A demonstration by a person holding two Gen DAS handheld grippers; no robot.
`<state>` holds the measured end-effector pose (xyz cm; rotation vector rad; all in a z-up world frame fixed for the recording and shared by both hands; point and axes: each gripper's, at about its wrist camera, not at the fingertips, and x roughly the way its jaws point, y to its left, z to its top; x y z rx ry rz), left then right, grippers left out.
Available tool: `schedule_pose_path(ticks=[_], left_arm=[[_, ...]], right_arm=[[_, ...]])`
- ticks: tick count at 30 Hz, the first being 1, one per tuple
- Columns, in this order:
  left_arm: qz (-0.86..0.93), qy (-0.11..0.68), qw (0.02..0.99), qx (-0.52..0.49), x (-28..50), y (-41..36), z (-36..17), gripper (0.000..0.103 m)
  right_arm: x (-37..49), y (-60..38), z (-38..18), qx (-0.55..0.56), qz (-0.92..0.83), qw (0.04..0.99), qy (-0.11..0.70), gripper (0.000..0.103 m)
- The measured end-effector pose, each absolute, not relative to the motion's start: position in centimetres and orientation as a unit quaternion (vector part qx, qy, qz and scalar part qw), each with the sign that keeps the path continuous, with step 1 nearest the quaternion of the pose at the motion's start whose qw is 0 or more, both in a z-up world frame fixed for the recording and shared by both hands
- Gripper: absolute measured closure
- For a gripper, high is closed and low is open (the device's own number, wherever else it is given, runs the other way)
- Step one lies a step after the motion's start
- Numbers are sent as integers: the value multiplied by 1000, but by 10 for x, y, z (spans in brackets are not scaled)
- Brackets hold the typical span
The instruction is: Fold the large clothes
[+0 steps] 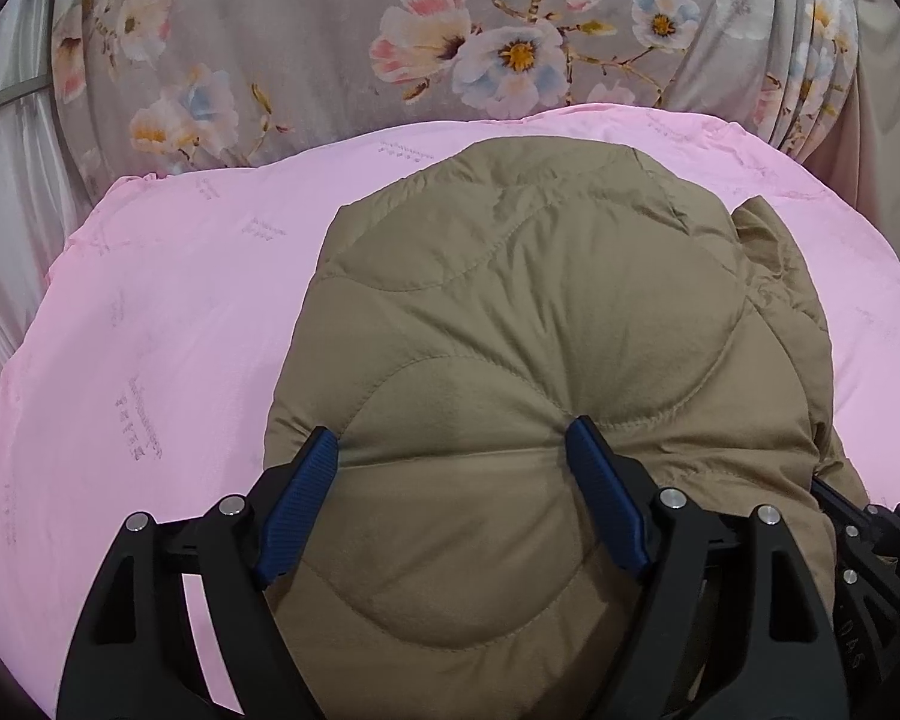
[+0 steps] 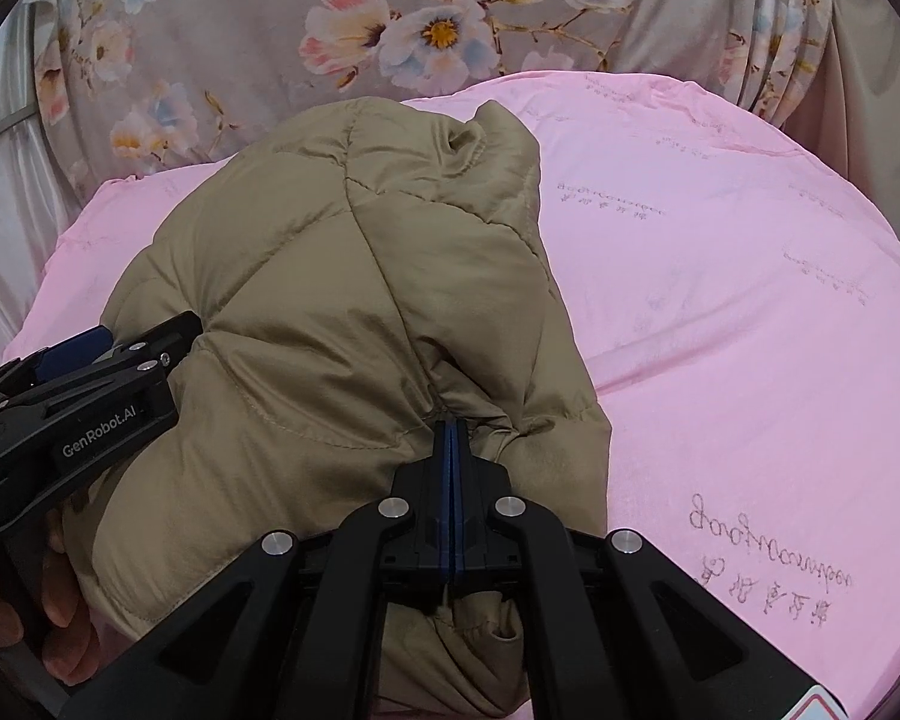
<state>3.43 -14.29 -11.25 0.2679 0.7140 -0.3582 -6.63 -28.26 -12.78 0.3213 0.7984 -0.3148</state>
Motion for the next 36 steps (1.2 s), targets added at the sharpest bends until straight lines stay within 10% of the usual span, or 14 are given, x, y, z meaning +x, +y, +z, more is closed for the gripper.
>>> schedule_pose_path(ticks=[20, 23, 27, 36], left_arm=[[-177, 334, 916, 136, 29, -142, -114, 26], [-194, 370, 900, 123, 34, -128, -99, 18], [-205, 413, 886, 53, 50, -97, -81, 10], [-233, 517, 821, -70, 115, -73, -99, 8]], right_arm=[[-66, -296, -123, 195, -117, 888, 400, 103], [-75, -315, -108, 247, -102, 877, 400, 90], [-80, -348, -92, 315, -99, 870, 367, 40], [-39, -392, -133, 452, -56, 797, 397, 26]])
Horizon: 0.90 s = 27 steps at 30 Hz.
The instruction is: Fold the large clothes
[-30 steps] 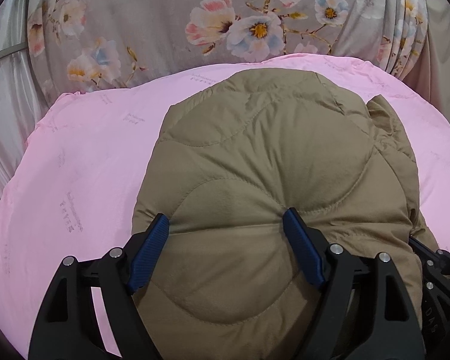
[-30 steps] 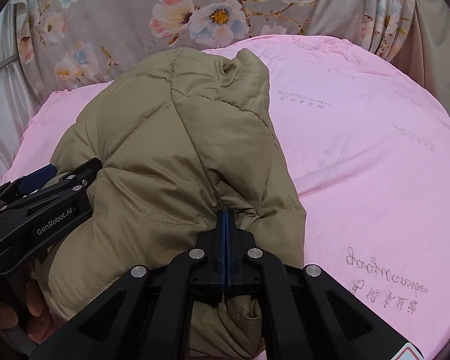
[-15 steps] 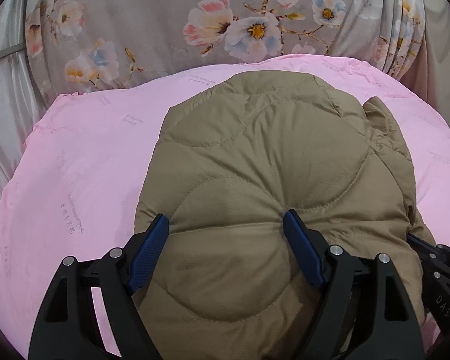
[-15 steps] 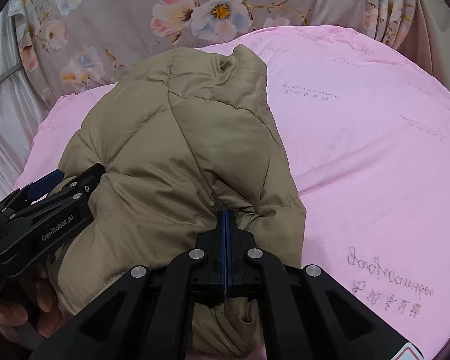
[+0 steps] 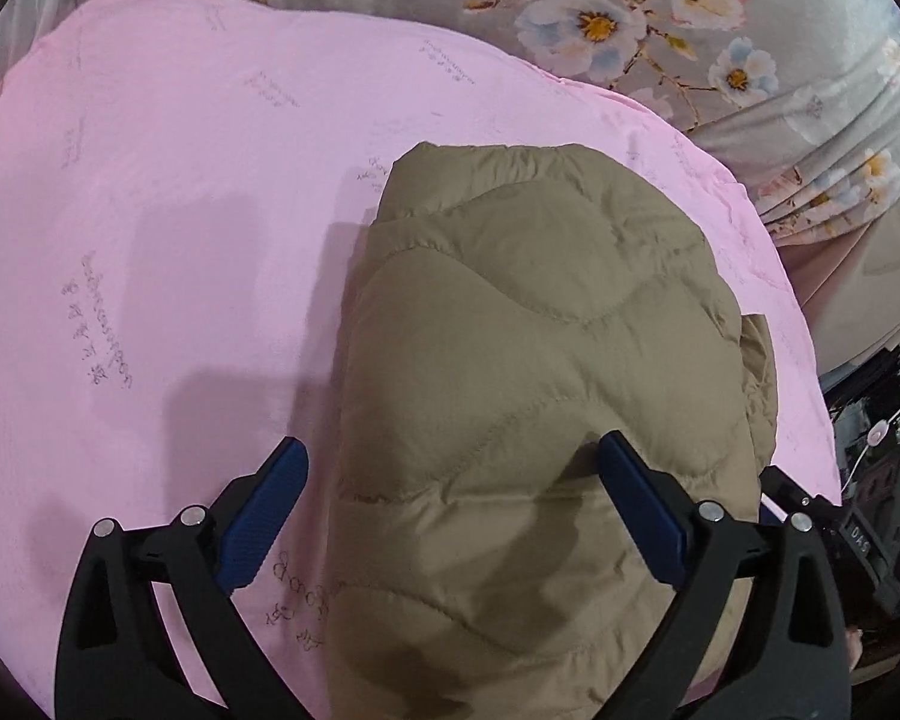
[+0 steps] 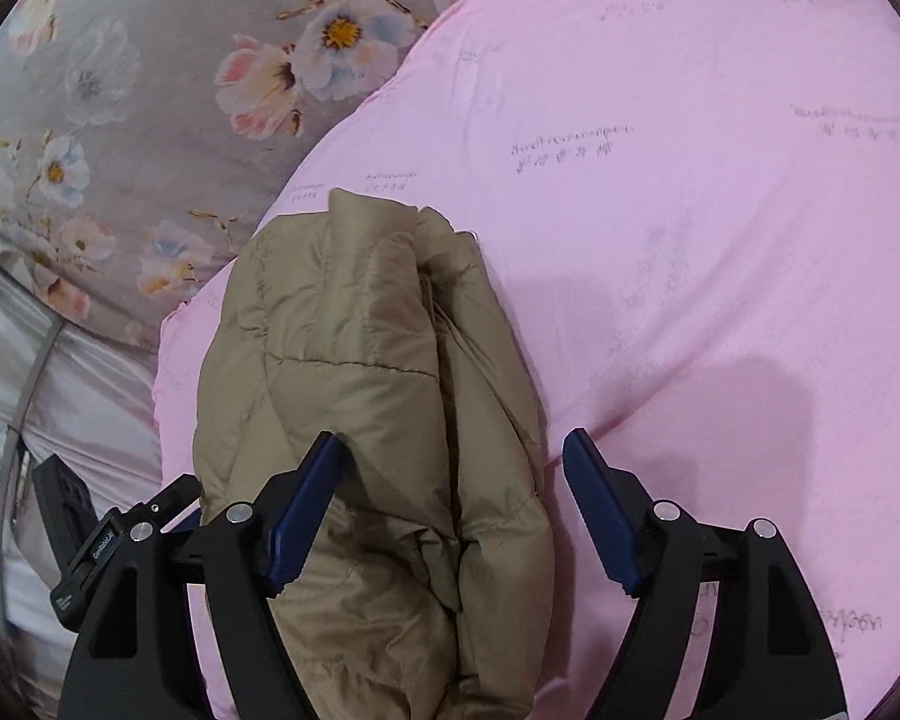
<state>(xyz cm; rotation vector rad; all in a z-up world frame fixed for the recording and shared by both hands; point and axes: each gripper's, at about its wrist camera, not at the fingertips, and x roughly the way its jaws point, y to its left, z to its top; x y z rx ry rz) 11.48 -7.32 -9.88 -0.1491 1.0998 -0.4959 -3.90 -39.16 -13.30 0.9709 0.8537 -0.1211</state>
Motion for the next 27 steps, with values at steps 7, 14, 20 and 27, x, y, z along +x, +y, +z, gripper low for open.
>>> schedule_pose_path(ticks=[7, 14, 20, 27], left_arm=[[-262, 550, 780, -143, 139, -72, -122, 5], [-270, 550, 776, -151, 149, -83, -129, 5], [-282, 537, 779, -160, 152, -83, -137, 5], [-296, 507, 791, -170, 147, -78, -146, 5]], right_arm=[[-27, -393, -161, 530, 1, 756, 384, 21], [-16, -390, -163, 532, 27, 758, 377, 18], [-6, -381, -162, 513, 45, 772, 374, 16], [1, -370, -161, 487, 55, 789, 372, 16]])
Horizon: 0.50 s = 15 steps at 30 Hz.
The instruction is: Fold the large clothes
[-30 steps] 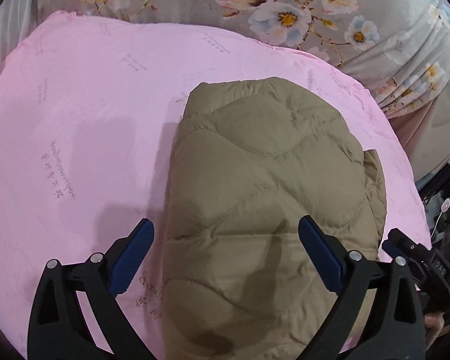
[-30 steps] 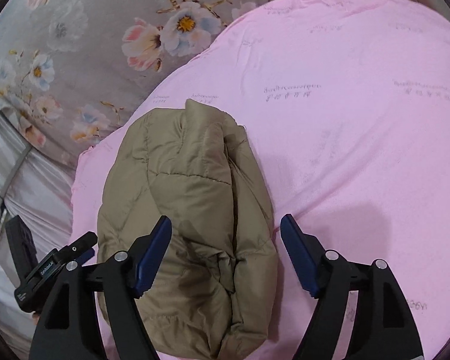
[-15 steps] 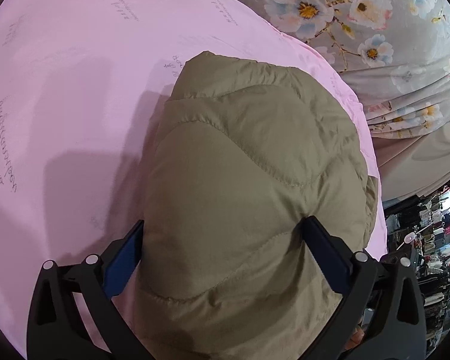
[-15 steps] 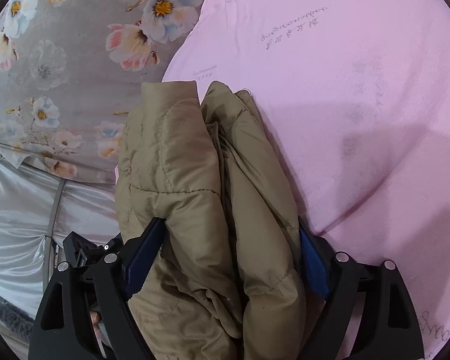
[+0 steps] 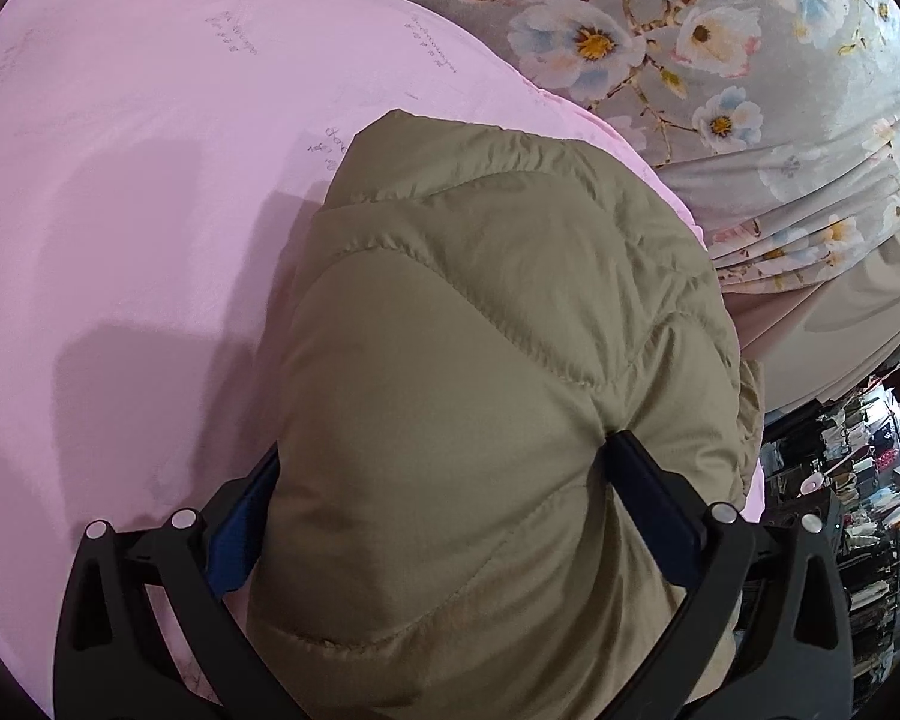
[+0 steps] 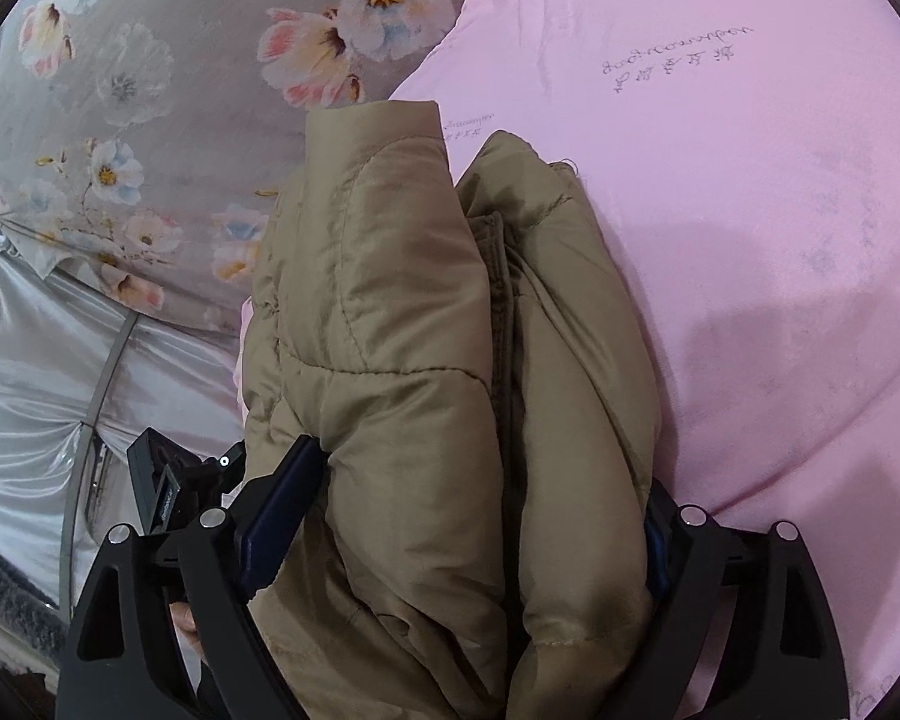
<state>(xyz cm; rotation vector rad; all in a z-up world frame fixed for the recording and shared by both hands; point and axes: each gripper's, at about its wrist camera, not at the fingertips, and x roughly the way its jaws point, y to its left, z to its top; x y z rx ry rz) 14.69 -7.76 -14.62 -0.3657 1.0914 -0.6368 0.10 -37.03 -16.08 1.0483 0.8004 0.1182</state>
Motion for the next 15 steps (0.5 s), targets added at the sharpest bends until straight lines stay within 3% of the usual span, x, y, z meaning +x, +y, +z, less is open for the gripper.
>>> schedule_pose_path(ticks=[2, 5, 6, 9, 15], left_arm=[[-304, 504, 792, -166, 146, -78, -145, 5], [-323, 486, 799, -146, 139, -83, -135, 6], [-329, 476, 804, -136, 135, -84, -130, 10], [-343, 449, 817, -119, 131, -85, -110, 20], [-367, 373, 845, -108, 149, -70, -56, 30]], right_arm=[[2, -368, -160, 485, 63, 789, 371, 19], [3, -364, -160, 496, 85, 783, 365, 36], [3, -363, -157, 490, 85, 788, 363, 39], [6, -357, -139, 472, 93, 805, 347, 61], [43, -329, -87, 382, 85, 861, 325, 66]])
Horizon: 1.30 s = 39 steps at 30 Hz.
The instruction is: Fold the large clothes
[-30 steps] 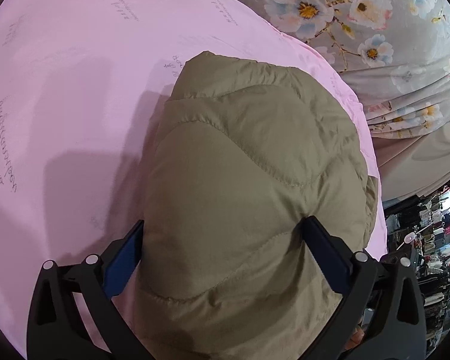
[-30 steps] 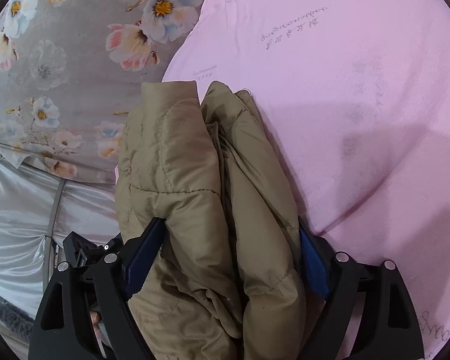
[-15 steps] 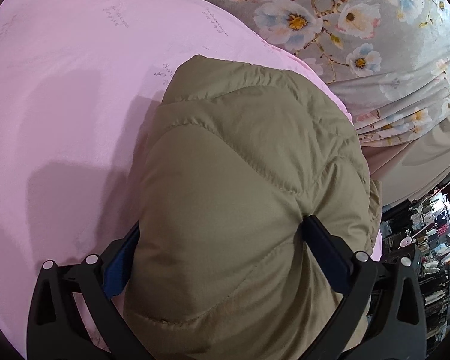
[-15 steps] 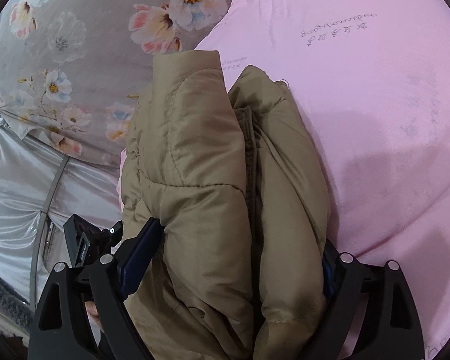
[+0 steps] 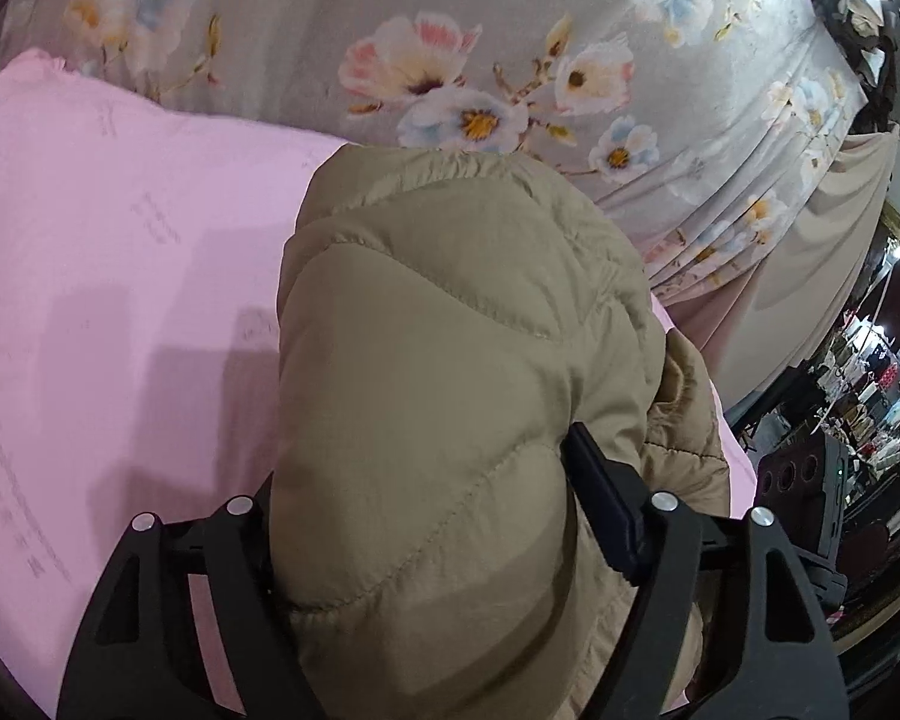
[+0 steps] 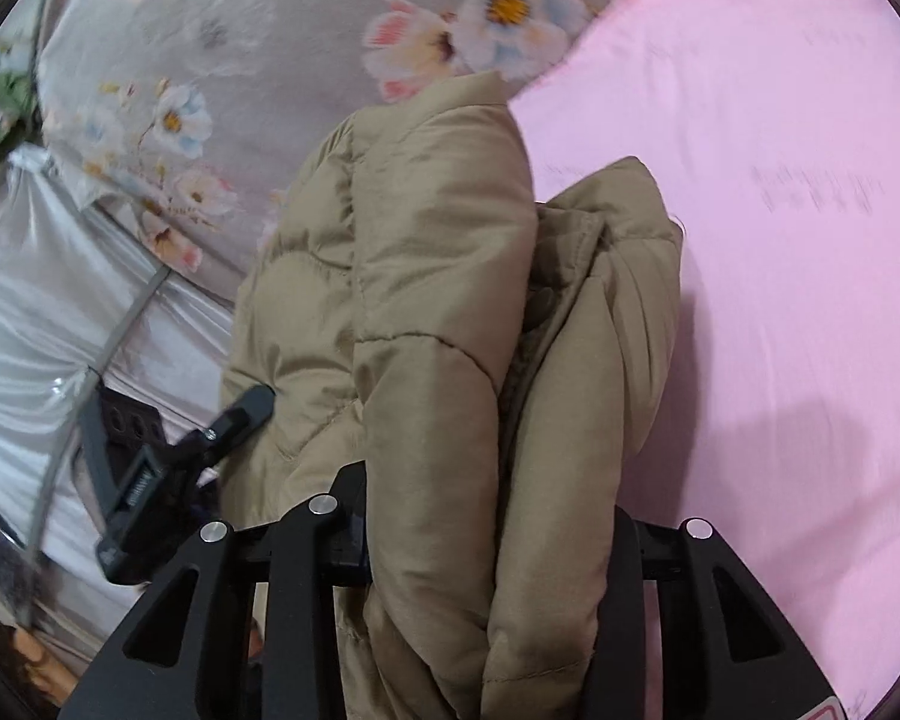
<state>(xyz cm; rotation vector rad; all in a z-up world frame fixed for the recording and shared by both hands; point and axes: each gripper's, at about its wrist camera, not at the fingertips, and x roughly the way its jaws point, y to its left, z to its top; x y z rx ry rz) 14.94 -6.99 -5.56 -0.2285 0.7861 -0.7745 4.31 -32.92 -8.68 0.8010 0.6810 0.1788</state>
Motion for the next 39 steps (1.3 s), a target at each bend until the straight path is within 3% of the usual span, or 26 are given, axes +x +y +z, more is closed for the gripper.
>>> schedule_pose_path(ticks=[10, 22, 27, 33, 39], left_arm=[[-337, 276, 898, -64, 230, -40, -5, 30], [-288, 323, 899, -65, 359, -19, -79, 29], [-271, 341, 897, -78, 385, -9, -119, 24], [-262, 339, 900, -84, 390, -6, -127, 15], [-161, 317, 934, 37, 368, -11, -92, 11]], right_arm=[[162, -302, -49, 334, 107, 891, 288, 66], [280, -278, -102, 312, 82, 882, 343, 66], [300, -277, -130, 316, 77, 880, 346, 58], [302, -280, -139, 331, 65, 875, 347, 43], [272, -289, -99, 269, 22, 887, 375, 41]])
